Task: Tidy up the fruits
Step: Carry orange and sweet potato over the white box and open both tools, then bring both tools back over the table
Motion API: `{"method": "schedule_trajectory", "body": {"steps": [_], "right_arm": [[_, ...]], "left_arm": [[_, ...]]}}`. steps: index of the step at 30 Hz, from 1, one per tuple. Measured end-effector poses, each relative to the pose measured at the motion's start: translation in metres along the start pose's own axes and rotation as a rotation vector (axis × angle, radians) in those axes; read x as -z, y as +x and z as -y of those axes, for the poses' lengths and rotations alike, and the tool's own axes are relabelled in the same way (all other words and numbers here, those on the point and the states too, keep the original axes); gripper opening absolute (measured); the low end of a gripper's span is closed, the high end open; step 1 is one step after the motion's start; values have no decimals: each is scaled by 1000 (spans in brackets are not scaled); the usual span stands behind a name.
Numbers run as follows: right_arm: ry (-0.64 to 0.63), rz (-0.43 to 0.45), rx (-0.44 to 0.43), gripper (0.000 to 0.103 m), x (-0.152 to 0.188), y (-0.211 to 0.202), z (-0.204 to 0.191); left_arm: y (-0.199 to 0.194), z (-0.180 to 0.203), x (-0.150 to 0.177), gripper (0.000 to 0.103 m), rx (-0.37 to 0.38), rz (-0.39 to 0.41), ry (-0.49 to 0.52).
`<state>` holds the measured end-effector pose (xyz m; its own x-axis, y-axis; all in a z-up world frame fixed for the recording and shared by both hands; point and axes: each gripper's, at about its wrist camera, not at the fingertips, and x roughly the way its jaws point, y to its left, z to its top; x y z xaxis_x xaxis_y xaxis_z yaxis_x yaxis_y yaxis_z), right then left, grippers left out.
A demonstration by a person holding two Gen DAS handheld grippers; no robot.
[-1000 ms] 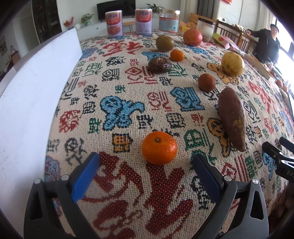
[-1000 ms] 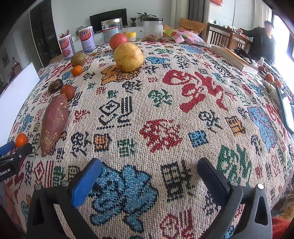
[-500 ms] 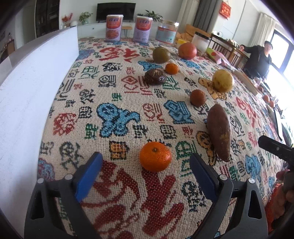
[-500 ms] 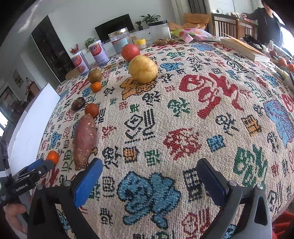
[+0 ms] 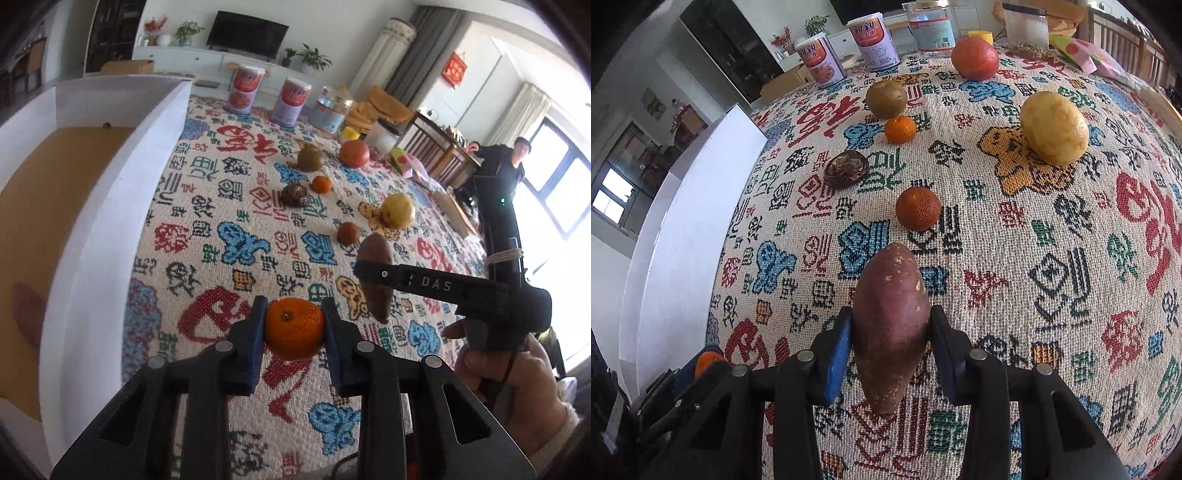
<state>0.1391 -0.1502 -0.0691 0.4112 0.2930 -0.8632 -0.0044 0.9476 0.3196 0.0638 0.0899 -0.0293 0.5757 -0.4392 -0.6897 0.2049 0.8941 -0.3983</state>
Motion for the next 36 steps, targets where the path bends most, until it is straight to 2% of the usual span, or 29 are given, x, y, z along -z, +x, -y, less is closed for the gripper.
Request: {"method": "schedule_trajectory", "body": {"steps": [2, 4, 7, 9, 10, 12, 14, 17, 18, 19, 20, 21, 22, 23, 25, 27, 29, 31, 33, 36], "right_arm": [[-47, 25, -76, 41, 0, -22, -22], [-121, 47, -174, 41, -3, -44, -60], [-265, 86, -301, 41, -5, -66, -137], [-354, 79, -382, 41, -3, -68, -187], [-397, 70, -408, 41, 0, -65, -210], [-478, 57, -408, 41, 6, -50, -252], [-558, 22, -368, 41, 14, -26, -284], [-605, -31, -292, 41, 23, 15, -308], [-604, -54, -277, 41, 26, 26, -313], [-604, -75, -268, 42, 29, 34, -315], [-604, -80, -265, 44, 31, 38, -316], [-601, -68, -268, 47, 33, 37, -315], [-592, -50, -278, 57, 33, 33, -312], [-572, -29, -293, 67, 32, 26, -304], [-525, 15, -331, 69, 27, 8, -284], [-505, 87, -329, 77, 24, -17, -259], [-506, 177, -304, 92, 26, -44, -229], [-514, 272, -229, 100, 33, -66, -192], [-499, 347, -113, 102, 37, -77, -147], [-427, 359, 80, 103, 44, -65, -69]], "left_arm": [[-43, -11, -10, 29, 12, 56, -38], [-82, -33, -21, 29, -28, 117, -84], [-118, -74, -29, 29, -187, 192, -139], [-122, -103, -29, 29, -323, 198, -174], [-119, -120, -27, 29, -363, 190, -199], [-108, -145, -22, 29, -425, 154, -236], [-93, -159, -14, 29, -476, 125, -237], [-75, -171, -3, 32, -518, 73, -244], [-72, -173, 0, 39, -522, 68, -248], [-71, -174, 1, 54, -530, 66, -248], [-73, -173, 3, 63, -542, 72, -245], [-75, -170, 3, 77, -550, 89, -240], [-78, -166, 2, 81, -558, 108, -233], [-79, -160, 1, 81, -562, 125, -218], [-81, -149, -1, 81, -560, 141, -183], [-82, -133, -3, 81, -538, 157, -147], [-78, -111, -6, 81, -487, 164, -111], [-70, -82, -6, 82, -407, 156, -64], [-57, -48, -5, 83, -317, 137, -5], [-30, 4, 0, 86, -196, 89, 95]]}}
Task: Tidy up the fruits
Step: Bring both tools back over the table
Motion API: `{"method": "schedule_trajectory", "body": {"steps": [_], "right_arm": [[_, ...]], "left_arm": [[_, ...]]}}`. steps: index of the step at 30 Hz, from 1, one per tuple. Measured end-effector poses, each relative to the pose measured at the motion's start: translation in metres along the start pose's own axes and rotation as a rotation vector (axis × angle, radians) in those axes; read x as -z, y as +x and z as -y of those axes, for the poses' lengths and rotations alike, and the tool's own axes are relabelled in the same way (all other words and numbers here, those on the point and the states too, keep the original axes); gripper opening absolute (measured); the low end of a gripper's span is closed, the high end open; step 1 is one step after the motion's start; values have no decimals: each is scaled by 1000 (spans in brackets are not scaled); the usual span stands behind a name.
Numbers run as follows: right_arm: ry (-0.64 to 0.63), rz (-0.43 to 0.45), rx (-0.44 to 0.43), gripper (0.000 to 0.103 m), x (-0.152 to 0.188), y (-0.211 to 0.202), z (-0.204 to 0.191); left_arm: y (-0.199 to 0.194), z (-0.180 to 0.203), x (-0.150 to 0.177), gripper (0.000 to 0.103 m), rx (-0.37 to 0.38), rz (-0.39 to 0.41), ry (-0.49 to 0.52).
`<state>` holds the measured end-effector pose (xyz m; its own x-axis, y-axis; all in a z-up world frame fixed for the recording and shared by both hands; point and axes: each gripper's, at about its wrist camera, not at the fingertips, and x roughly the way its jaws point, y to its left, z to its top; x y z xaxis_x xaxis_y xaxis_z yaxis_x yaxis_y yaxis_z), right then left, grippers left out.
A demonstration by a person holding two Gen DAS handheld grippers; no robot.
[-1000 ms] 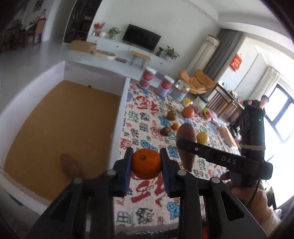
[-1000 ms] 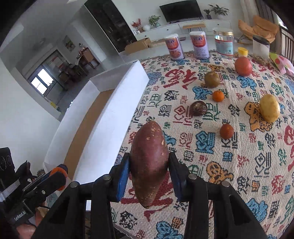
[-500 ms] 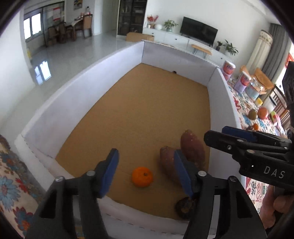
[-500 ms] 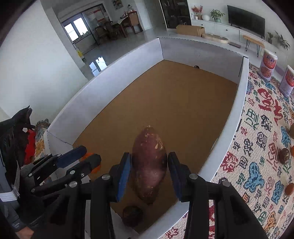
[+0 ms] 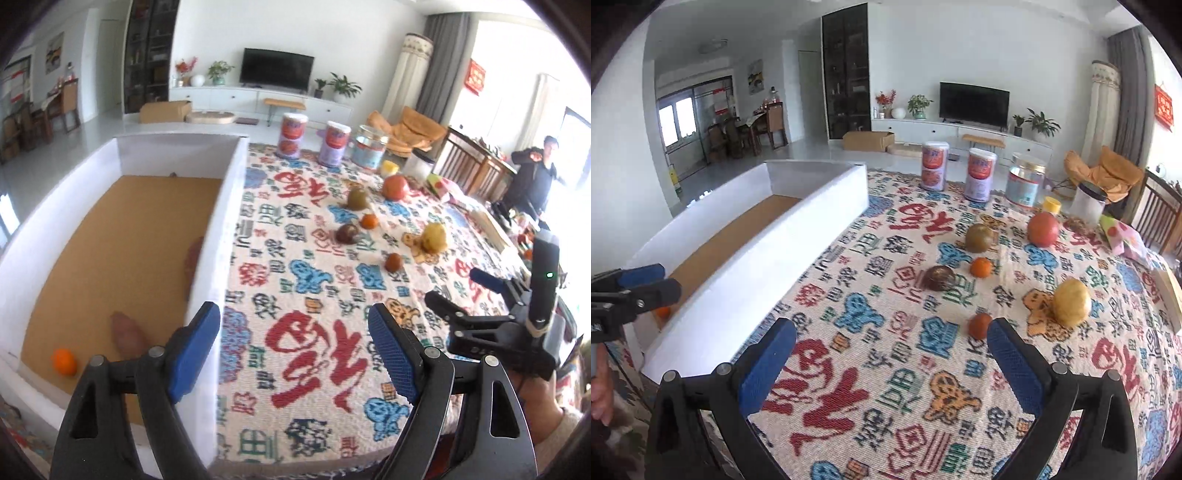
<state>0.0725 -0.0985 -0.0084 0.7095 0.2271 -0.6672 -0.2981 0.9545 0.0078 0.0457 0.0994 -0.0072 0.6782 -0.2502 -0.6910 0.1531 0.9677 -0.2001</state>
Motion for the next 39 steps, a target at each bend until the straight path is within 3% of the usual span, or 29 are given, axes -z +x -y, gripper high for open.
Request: {"method": "schedule_trajectory", "body": {"steps": [3, 7, 9, 15, 17, 23, 39], "right_arm": [[75, -79, 182, 103, 49, 18, 65], [220, -165, 291, 102, 93, 34, 125], [268, -189, 286, 102, 96, 33, 137], [225, -206, 297, 102, 99, 36, 132], [233, -210, 288, 102, 100, 38, 132], [297, -222, 238, 103, 104, 41, 141], [294, -224, 241, 103, 104, 42, 140]], "left_arm": [[27, 51, 6, 87, 110, -69, 67], [80, 90, 18, 87, 115, -145, 110], [104, 96, 23, 87, 78, -158, 112], [155, 78, 28, 87, -48, -176, 89], [156, 75, 29, 87, -62, -134, 91], [164, 85, 34, 90, -119, -130, 162], [164, 86, 35, 93, -120, -131, 170]]}}
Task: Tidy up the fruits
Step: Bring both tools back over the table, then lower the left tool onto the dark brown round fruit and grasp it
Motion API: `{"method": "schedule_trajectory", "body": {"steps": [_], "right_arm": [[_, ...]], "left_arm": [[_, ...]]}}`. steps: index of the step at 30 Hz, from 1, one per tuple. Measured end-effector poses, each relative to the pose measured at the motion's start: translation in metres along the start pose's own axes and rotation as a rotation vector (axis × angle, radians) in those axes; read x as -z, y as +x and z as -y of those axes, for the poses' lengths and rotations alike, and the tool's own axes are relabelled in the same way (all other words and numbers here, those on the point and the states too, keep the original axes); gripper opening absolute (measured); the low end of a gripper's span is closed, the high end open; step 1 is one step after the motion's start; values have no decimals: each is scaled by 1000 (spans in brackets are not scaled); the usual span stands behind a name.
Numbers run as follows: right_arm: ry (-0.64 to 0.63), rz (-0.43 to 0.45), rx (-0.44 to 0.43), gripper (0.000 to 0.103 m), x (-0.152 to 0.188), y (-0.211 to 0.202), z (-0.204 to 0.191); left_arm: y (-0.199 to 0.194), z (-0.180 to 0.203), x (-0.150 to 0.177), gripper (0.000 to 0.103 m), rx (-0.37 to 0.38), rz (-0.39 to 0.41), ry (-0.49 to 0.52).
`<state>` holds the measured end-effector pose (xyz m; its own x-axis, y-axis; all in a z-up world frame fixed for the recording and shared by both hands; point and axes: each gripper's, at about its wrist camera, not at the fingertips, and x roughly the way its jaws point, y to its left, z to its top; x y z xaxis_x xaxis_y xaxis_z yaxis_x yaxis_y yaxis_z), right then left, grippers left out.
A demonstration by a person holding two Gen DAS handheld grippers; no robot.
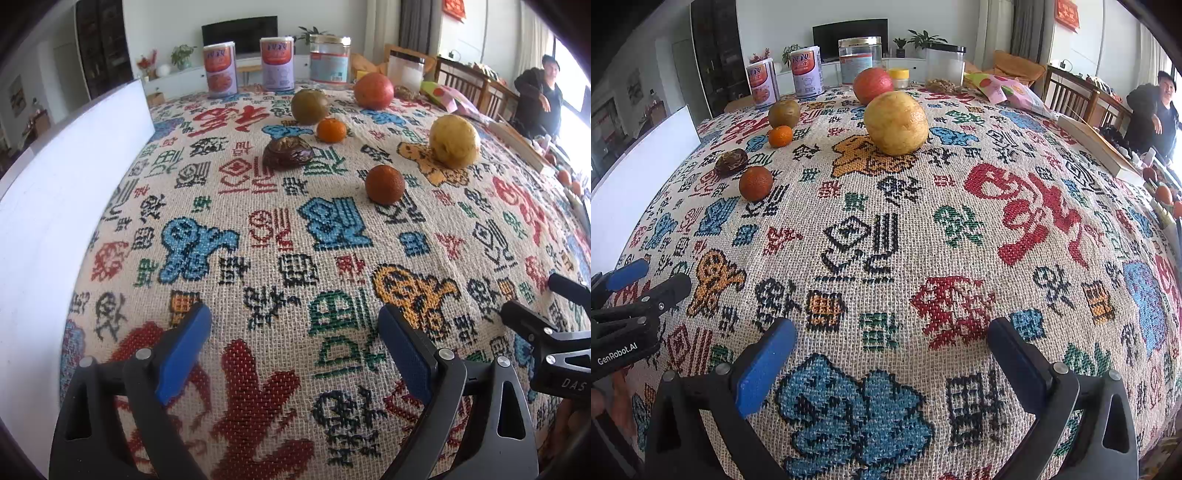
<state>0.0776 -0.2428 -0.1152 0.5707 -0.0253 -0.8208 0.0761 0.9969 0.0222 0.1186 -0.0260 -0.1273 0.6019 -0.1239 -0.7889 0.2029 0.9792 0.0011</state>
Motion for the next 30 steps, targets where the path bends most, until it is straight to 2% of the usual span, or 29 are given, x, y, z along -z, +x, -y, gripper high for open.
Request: {"method": "schedule_trajectory", "body": {"steps": [15, 18, 24, 27, 30], "right_arm": [[0, 0, 0, 103, 0, 0, 0], [1, 0, -1, 103, 0, -1, 0], [1, 0, 0, 103, 0, -1, 0], [1, 0, -1, 103, 0, -1, 0], [1, 0, 0, 103, 0, -1, 0]], "left_arm": [[0, 0, 0, 93, 2, -1, -2], [1, 0, -3, 95, 27, -13, 2], [36, -13, -54, 95, 42, -84, 2], [62, -18, -82, 95, 13, -74, 6], [79, -19, -101, 95, 21, -36, 17]]}}
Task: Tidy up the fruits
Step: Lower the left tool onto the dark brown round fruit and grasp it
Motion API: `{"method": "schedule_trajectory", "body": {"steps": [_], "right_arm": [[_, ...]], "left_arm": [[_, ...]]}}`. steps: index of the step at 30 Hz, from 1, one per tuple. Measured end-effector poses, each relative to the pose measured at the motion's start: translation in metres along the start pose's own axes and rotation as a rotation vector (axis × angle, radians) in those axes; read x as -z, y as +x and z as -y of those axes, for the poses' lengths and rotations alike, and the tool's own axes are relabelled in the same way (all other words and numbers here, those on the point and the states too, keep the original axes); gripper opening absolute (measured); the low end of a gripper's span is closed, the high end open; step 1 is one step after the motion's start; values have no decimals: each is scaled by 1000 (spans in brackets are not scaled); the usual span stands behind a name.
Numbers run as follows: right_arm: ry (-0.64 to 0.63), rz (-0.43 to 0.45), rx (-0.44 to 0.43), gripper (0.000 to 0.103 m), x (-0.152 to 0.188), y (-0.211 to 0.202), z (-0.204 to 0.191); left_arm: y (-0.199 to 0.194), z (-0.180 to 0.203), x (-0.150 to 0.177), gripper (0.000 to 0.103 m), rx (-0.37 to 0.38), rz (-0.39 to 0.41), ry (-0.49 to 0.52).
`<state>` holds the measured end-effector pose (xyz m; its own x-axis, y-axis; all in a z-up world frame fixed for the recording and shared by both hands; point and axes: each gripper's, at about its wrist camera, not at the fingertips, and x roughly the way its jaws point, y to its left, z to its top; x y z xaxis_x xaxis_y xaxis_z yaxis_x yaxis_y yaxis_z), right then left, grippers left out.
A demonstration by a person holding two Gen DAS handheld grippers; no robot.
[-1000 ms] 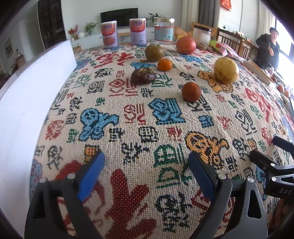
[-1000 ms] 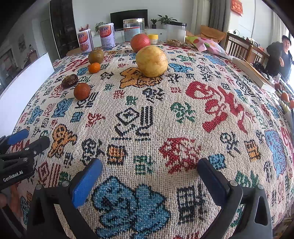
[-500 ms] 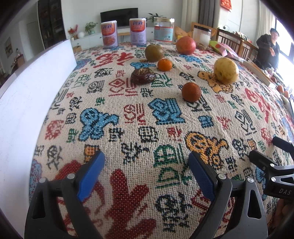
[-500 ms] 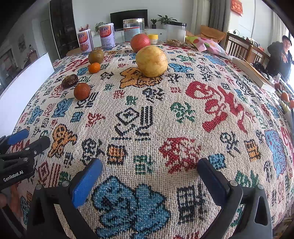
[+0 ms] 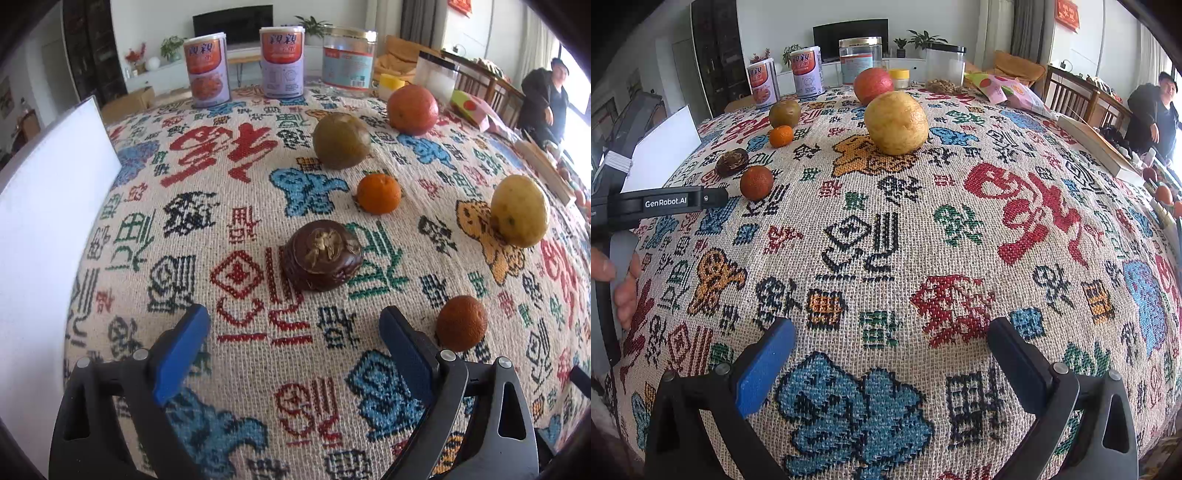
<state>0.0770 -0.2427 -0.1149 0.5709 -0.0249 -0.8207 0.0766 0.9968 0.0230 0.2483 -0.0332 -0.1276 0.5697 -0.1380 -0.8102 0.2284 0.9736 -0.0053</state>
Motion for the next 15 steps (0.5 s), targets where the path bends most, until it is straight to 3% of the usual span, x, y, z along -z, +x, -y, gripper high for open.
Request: {"method": "schedule_trajectory", "body": {"steps": [3, 5, 6, 10, 15], "right_arm": [[0, 0, -1, 103, 0, 0, 0], [0, 0, 0, 103, 0, 0, 0], [0, 0, 0, 103, 0, 0, 0], [1, 0, 0, 103, 0, 0, 0], [1, 0, 0, 103, 0, 0, 0]], "left_arm": [[8, 3, -11, 93, 23, 21, 27], [7, 1, -14, 68, 33, 45, 32], [5, 0, -15, 45, 42, 54, 29], [-4, -8, -5, 45, 20, 53, -18], [-42, -10, 45, 45, 27, 25, -25]]}}
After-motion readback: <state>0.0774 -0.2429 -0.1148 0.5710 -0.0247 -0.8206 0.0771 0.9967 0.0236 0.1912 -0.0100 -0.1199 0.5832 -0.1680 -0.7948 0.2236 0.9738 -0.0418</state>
